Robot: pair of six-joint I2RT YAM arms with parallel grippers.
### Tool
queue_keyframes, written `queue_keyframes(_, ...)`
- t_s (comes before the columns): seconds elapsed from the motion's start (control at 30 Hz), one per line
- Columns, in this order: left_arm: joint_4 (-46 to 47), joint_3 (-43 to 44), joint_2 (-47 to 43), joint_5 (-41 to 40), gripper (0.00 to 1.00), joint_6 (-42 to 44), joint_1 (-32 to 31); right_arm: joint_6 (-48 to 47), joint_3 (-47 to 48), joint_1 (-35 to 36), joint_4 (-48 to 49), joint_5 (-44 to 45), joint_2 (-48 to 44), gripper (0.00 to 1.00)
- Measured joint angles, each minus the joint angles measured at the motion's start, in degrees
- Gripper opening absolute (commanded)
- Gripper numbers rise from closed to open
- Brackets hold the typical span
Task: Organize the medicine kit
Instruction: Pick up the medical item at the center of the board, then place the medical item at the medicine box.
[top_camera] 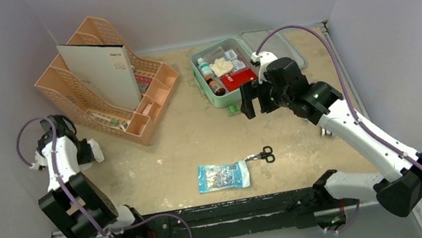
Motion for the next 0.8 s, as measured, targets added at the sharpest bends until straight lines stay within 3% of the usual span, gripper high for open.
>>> queue_keyframes(0.2,1.92,3.02,-8.13,2.12,0.00,7.82,-4.44,0.83,-0.09,0.00,1.90,-0.96,-1.90,0.97)
queue_keyframes(0.37,8.33,3.87,-14.71,8.74,0.00,17.64,-10.45,2.56,-0.83,0.00,4.70,-1.99,-5.66,0.91)
queue_keyframes(0.6,17.92,3.28,-21.40,25.62,0.00,27.93,-13.35,4.44,-0.87,0.00,6.80,-3.45,-7.28,0.81)
queue_keyframes(0.8,27.36,-1.27,-19.82,43.89,0.00,30.21,-14.27,7.10,-0.90,0.00,8.61,-5.75,-5.49,0.70)
